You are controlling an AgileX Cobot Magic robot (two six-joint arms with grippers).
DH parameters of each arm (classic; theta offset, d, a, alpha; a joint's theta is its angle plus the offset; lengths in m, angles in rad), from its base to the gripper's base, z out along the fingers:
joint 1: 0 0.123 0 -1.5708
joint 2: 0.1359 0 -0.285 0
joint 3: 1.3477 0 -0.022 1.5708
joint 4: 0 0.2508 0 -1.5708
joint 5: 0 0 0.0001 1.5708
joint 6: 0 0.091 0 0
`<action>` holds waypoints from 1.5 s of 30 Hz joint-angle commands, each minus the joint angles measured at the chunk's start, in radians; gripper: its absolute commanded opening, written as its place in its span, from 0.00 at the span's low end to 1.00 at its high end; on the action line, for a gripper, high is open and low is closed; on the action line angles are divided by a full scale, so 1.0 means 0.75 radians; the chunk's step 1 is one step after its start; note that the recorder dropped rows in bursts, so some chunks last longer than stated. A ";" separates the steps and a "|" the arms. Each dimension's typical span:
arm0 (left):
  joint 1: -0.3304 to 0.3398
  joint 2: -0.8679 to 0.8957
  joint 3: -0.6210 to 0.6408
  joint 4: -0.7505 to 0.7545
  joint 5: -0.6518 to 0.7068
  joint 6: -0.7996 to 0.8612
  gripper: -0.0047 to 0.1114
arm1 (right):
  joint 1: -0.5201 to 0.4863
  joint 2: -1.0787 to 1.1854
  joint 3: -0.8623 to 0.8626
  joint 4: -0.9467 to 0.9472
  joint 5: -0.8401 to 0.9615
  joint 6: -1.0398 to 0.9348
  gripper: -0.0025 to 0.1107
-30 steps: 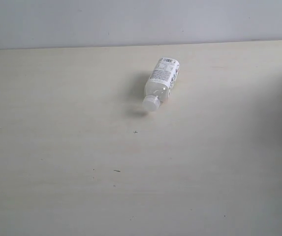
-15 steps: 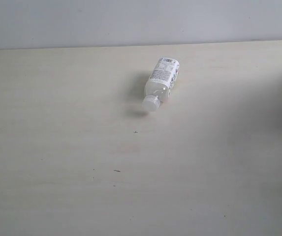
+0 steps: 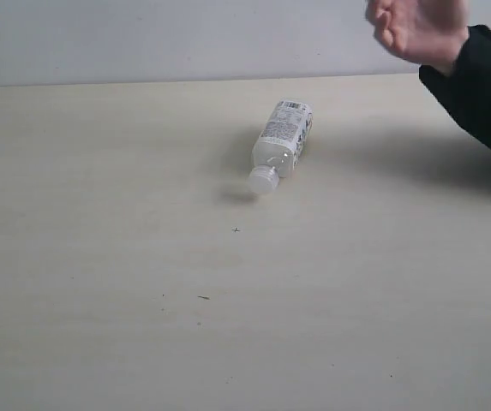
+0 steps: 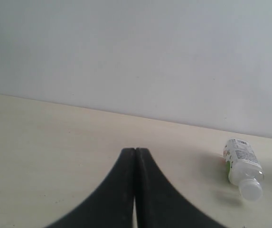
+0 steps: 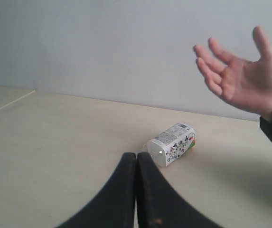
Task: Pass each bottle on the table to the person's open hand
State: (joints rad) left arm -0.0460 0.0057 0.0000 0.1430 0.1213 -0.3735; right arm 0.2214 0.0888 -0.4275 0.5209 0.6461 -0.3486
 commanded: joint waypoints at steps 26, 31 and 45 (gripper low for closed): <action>-0.008 -0.008 0.000 0.004 -0.014 0.001 0.04 | -0.002 0.516 -0.067 0.029 -0.341 0.110 0.02; -0.008 -0.008 0.000 0.004 -0.014 0.001 0.04 | -0.002 1.147 -0.357 0.141 -0.332 0.012 0.02; -0.008 -0.008 0.000 0.004 -0.014 0.001 0.04 | 0.215 1.987 -0.936 0.308 -0.340 0.121 0.02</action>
State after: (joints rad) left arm -0.0460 0.0057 0.0000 0.1430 0.1213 -0.3735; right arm 0.3551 1.5279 -1.1107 0.7294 0.4453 -0.2816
